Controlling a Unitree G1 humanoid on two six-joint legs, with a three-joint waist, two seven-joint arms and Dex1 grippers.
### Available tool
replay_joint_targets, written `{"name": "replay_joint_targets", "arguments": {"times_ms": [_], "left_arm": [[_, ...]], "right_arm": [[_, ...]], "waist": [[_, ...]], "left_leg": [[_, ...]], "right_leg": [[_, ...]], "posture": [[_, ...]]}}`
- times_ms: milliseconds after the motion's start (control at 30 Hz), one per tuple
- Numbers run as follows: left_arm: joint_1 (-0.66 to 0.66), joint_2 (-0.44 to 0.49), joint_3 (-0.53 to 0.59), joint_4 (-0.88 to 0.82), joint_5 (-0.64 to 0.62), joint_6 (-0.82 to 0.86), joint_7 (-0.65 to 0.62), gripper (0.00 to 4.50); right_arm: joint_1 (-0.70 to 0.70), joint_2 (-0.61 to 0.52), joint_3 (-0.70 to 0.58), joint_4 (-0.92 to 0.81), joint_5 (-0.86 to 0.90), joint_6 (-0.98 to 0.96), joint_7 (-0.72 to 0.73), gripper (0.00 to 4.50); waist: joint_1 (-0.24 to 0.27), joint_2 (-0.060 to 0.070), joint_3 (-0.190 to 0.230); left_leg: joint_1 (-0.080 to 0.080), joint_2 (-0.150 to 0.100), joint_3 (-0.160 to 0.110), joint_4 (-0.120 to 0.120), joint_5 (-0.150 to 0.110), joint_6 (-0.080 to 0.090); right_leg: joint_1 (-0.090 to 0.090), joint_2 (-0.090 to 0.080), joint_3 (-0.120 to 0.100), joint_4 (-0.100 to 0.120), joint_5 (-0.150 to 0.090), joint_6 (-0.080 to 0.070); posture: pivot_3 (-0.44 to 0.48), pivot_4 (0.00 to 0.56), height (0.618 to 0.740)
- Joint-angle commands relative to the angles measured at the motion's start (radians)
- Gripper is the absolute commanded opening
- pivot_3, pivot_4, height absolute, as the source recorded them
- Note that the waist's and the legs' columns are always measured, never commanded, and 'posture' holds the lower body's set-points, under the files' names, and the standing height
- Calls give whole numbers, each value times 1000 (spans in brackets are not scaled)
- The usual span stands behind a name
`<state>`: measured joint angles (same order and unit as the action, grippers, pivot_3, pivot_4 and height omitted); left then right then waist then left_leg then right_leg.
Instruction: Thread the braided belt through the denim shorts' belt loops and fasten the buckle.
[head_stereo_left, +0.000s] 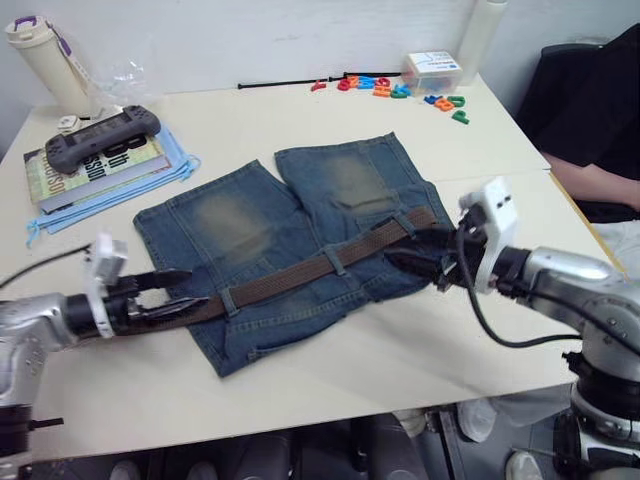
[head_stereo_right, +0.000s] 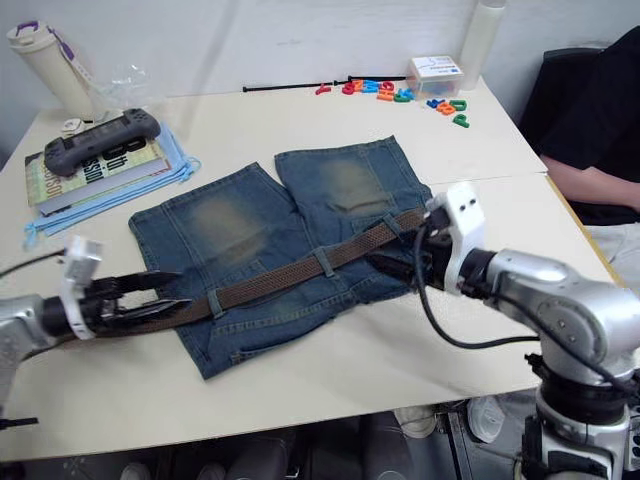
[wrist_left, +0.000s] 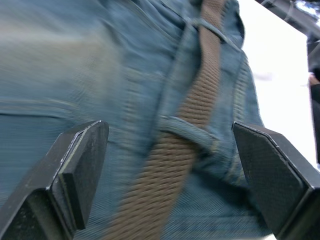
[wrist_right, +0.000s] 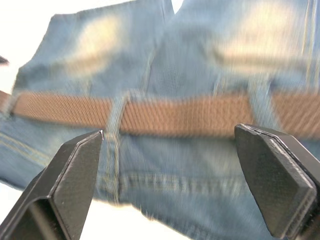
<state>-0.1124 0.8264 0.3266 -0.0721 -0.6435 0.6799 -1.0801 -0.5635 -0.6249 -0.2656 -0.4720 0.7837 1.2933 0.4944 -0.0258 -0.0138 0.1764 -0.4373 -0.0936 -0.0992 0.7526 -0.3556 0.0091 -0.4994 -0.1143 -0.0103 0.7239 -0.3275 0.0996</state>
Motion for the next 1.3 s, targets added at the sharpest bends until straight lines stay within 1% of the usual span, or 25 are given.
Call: {"name": "replay_joint_targets", "arguments": {"times_ms": [33,167,267,367,467,500,533,633,700,733,800,833,867,933,967,1100,1200,1300], "left_arm": [[-36,-41,-53,-11,12,-6,40,4331],[-81,-94,-135,6,29,14,69,4331],[-94,-106,-184,16,50,13,70,4331],[-104,-119,-217,41,64,22,80,4331],[-102,-128,-230,33,53,45,77,4331],[-100,-130,-235,29,52,49,75,4430],[-96,-134,-244,23,55,48,72,4430],[-101,-156,-256,13,38,66,74,4430],[-105,-167,-263,7,37,67,74,3913],[-105,-170,-265,5,35,69,69,3545],[-104,-172,-279,4,42,62,62,2780],[-103,-171,-286,3,50,56,61,2255],[-106,-170,-298,10,63,41,57,1978],[-120,-167,-331,45,108,-3,51,981],[-132,-166,-348,71,135,-31,47,700],[-213,-183,-373,210,213,-132,49,700],[-350,-193,-397,409,290,-257,28,700],[-509,-202,-432,655,397,-449,35,700]], "right_arm": [[-95,-38,84,178,-86,-122,56,4500],[-205,-54,216,462,-217,-265,132,4500],[-262,-53,270,601,-270,-328,197,4500],[-309,-42,308,686,-288,-351,275,4500],[-322,-34,320,713,-278,-345,341,4500],[-324,-32,322,719,-280,-344,356,3986],[-322,-35,331,724,-288,-348,372,3811],[-316,-43,354,731,-313,-361,407,2372],[-315,-43,357,732,-326,-362,417,1516],[-314,-42,357,730,-331,-362,423,946],[-307,-43,358,723,-342,-363,431,90],[-304,-44,360,720,-349,-364,434,0],[-300,-45,363,718,-356,-366,436,0],[-294,-46,369,726,-379,-381,432,0],[-293,-47,374,734,-398,-395,426,0],[-311,-27,359,781,-434,-430,395,0],[-327,-19,356,821,-457,-467,382,0],[-352,-2,329,874,-475,-514,348,0]], "waist": [[4,0,0],[10,0,0],[12,0,0],[17,0,0],[22,0,0],[24,0,0],[24,0,0],[25,1,0],[25,1,0],[25,1,0],[25,1,0],[25,1,0],[25,1,0],[25,1,0],[25,1,0],[34,3,-1],[50,3,-2],[49,3,-2]], "left_leg": [[0,0,0,0,0,0],[0,0,-1,0,3,4],[-1,-1,0,0,7,-1],[-2,-1,0,0,7,-1],[-2,-1,0,0,7,-1],[-2,-1,0,0,7,-1],[-2,-1,0,0,7,-1],[-1,-1,0,1,7,-1],[-1,-1,0,1,7,-1],[-1,-1,0,2,7,-1],[-1,-1,0,2,7,-1],[-1,-1,0,2,7,-1],[-1,-1,0,2,7,-1],[-1,-1,0,2,7,-1],[-1,-1,0,2,7,-2],[-1,-2,0,2,8,-2],[0,-2,0,3,9,-3],[-1,-2,-1,3,14,-4]], "right_leg": [[0,0,0,0,1,0],[2,0,-1,-2,10,-2],[1,0,-1,-2,11,-1],[-1,0,0,-3,11,-1],[-1,0,0,-3,11,-1],[0,0,-1,-3,10,-1],[0,0,-1,-3,11,-1],[0,0,0,-3,11,-1],[1,0,0,-3,11,-1],[1,0,0,-3,11,-1],[1,0,-1,-3,11,-1],[1,0,-1,-3,11,-1],[1,0,-1,-3,11,-1],[1,0,0,-3,11,-1],[1,0,-1,-3,11,-1],[1,-1,-1,-2,11,-1],[2,-1,-2,-1,13,0],[2,-1,-2,-1,17,-2]], "posture": [[0,150,657],[0,150,657],[0,150,657],[0,150,657],[0,150,657],[0,150,657],[0,150,657],[0,150,657],[0,150,657],[0,150,657],[0,150,657],[0,150,657],[0,150,657],[0,150,657],[0,150,657],[0,150,657],[0,150,657],[0,150,657]]}}
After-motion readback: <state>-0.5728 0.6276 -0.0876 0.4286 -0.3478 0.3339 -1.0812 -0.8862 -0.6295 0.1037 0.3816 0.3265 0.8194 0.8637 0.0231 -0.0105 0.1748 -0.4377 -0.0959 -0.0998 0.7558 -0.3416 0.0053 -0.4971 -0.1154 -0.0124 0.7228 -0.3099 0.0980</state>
